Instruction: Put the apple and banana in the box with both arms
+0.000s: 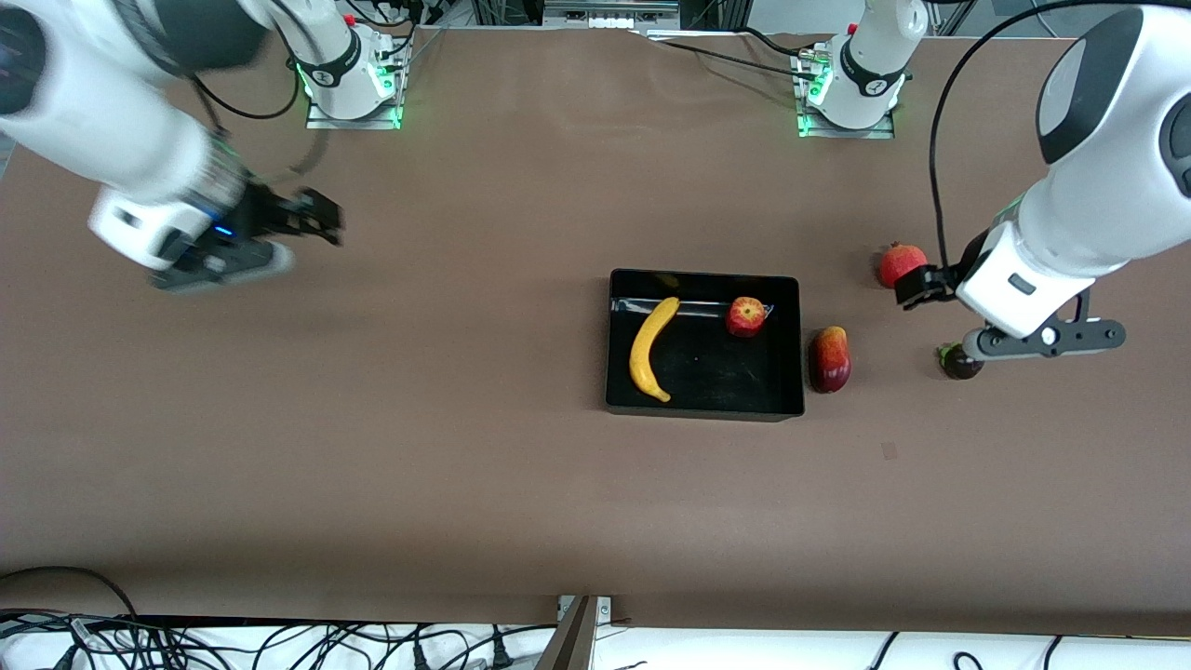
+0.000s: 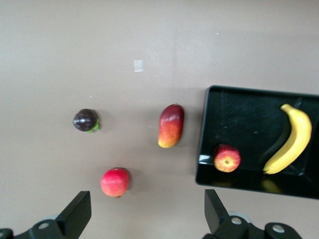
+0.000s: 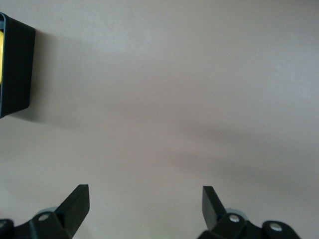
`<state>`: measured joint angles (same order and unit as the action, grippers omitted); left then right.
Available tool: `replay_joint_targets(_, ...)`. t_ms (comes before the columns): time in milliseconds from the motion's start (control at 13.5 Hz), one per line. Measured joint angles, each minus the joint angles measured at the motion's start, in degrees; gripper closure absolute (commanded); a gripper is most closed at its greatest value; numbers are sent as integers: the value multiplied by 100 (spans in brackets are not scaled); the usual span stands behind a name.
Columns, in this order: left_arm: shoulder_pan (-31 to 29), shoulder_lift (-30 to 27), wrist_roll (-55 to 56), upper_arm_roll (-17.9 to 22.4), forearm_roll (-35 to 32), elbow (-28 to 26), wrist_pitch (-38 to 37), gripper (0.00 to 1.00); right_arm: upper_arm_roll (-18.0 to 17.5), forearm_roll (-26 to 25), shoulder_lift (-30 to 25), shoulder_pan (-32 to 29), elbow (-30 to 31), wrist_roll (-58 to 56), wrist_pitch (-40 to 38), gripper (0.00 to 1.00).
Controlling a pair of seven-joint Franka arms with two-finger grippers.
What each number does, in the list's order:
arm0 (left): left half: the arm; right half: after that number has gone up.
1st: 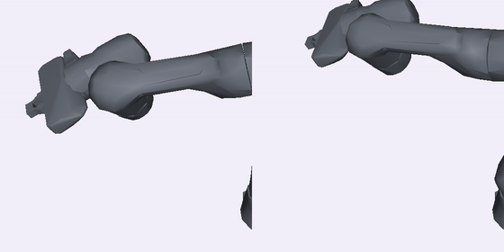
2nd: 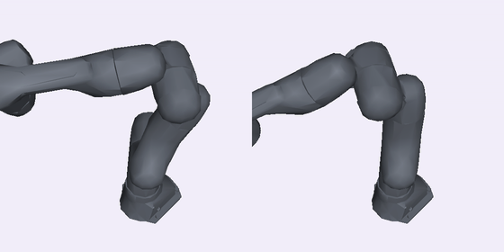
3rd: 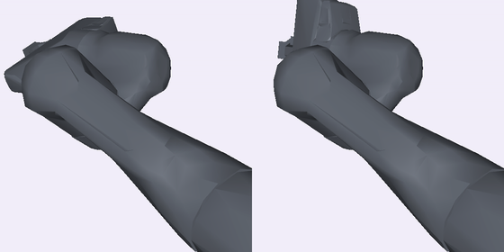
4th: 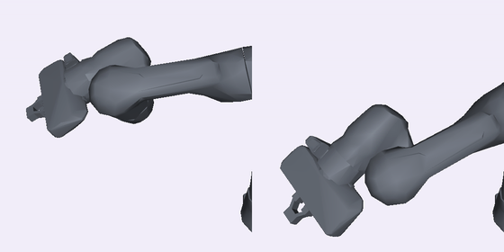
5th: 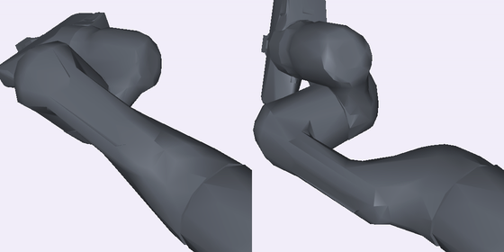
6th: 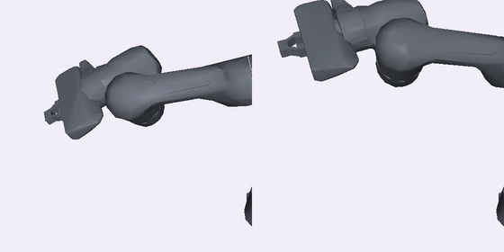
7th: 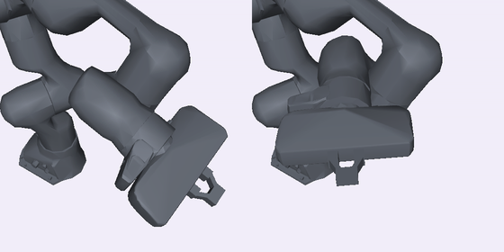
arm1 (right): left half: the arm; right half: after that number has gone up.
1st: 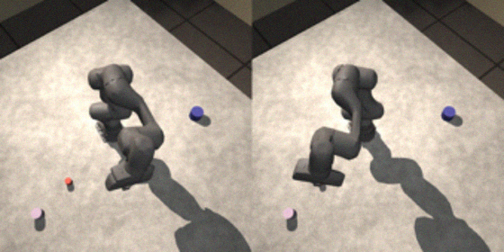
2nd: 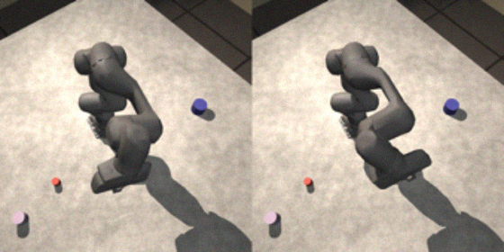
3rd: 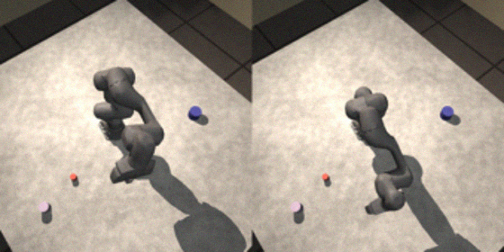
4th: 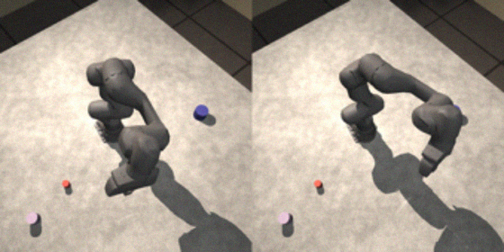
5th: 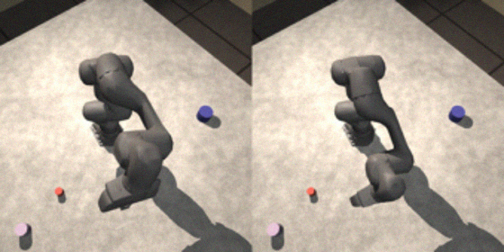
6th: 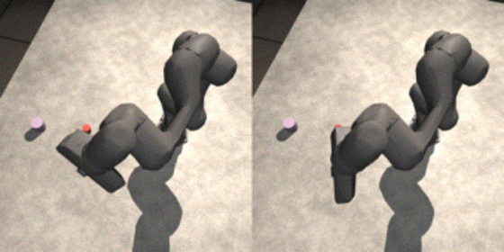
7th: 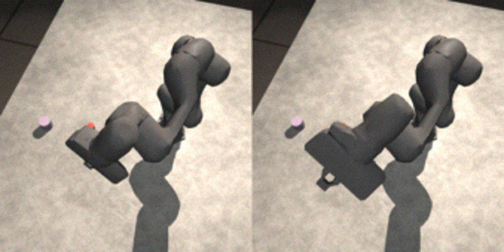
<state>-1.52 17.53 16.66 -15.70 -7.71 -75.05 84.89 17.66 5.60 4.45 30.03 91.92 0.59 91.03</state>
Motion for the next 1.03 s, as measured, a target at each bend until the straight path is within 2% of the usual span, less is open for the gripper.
replay_joint_targets(295,241,-800,-850,758,457,-1184,782,0,397,-28,-258,-4,19,-56,-229,0)
replay_joint_targets(665,307,-1940,-921,975,511,-2508,1409,0,563,-54,-200,-4,34,-62,-228,0)
replay_joint_targets(1034,313,-2071,-929,1031,539,-2705,1158,0,565,-57,-192,-3,34,-335,-228,0)
